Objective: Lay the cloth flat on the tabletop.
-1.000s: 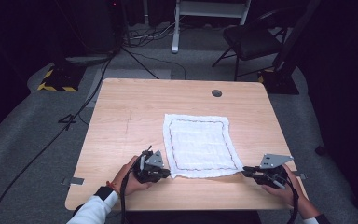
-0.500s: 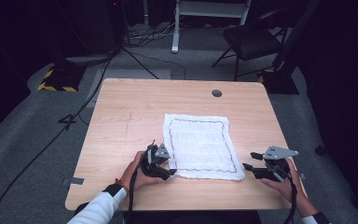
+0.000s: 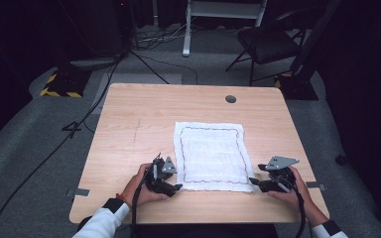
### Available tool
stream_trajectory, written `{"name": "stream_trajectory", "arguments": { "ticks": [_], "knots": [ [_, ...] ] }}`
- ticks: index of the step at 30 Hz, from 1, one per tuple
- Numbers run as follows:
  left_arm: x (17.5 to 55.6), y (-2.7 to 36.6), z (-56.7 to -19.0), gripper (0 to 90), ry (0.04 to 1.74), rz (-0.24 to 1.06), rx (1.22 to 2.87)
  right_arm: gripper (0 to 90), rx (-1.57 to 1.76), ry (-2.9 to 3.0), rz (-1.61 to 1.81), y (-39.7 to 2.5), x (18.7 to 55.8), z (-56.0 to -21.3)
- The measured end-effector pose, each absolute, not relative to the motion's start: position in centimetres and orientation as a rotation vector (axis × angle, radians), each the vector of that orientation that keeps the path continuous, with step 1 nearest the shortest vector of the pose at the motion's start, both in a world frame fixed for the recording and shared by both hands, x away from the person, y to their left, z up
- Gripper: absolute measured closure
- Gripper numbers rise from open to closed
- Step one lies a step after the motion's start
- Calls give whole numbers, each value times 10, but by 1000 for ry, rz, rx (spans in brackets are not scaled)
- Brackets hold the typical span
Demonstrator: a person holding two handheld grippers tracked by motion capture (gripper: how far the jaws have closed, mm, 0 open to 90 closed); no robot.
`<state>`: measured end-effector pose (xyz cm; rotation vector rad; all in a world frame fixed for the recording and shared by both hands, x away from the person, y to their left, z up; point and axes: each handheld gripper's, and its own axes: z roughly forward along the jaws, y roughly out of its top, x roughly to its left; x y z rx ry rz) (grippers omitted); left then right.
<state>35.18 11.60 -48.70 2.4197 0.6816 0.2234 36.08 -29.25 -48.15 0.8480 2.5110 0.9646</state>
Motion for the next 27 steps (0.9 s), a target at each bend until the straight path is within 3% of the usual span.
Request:
{"name": "stream_trajectory", "arguments": {
  "ticks": [12, 27],
  "knots": [
    [386, 141, -474, 198, 832, 232, 2240, 346, 746, 2515, 1022, -263, 361, -468],
    [462, 133, -471, 207, 934, 328, 2185, 421, 445, 2618, 1177, -155, 357, -463]
  ]
}}
